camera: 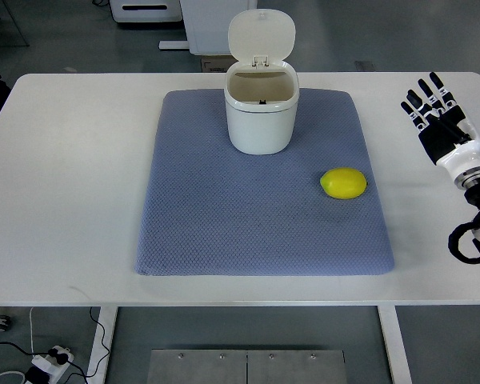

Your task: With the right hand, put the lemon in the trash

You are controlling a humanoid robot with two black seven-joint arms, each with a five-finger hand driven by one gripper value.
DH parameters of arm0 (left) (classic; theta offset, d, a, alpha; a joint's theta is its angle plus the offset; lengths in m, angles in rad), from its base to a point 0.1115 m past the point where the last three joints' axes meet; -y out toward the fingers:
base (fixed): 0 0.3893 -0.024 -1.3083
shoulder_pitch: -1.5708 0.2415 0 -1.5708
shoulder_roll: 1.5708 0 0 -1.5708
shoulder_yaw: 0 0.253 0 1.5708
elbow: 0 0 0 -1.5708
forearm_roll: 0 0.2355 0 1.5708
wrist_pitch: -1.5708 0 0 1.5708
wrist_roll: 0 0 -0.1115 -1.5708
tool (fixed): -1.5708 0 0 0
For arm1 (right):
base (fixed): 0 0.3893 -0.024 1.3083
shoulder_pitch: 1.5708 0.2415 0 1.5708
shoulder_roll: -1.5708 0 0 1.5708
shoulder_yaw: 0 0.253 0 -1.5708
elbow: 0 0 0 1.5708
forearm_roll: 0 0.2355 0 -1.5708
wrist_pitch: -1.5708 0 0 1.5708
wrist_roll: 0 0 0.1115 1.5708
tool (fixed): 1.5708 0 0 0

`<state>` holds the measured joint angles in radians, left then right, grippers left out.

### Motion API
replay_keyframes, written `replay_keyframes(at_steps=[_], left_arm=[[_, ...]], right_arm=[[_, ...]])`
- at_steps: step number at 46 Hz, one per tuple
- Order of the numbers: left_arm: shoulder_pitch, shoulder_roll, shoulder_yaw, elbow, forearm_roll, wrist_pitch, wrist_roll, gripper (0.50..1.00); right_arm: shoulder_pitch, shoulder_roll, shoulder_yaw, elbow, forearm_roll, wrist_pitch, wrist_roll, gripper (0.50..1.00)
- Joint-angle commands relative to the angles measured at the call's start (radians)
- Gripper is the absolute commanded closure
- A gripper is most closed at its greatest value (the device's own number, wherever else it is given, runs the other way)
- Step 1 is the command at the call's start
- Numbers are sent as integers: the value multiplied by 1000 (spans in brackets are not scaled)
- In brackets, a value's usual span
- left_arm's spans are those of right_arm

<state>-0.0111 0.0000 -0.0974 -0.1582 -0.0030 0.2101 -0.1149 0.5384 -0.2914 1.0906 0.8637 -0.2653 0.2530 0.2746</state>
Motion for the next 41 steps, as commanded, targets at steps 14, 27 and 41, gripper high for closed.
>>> replay_keyframes(at_steps=[14,27,41], left_arm=[[2,0,-2,0,0,0,0,500],[2,0,-2,0,-2,2,0,500],[2,0,-2,0,0,0,0,500]], right_arm=[[0,0,-2,0,0,0,0,500],[0,0,-2,0,0,0,0,500],[0,0,0,0,0,0,0,500]])
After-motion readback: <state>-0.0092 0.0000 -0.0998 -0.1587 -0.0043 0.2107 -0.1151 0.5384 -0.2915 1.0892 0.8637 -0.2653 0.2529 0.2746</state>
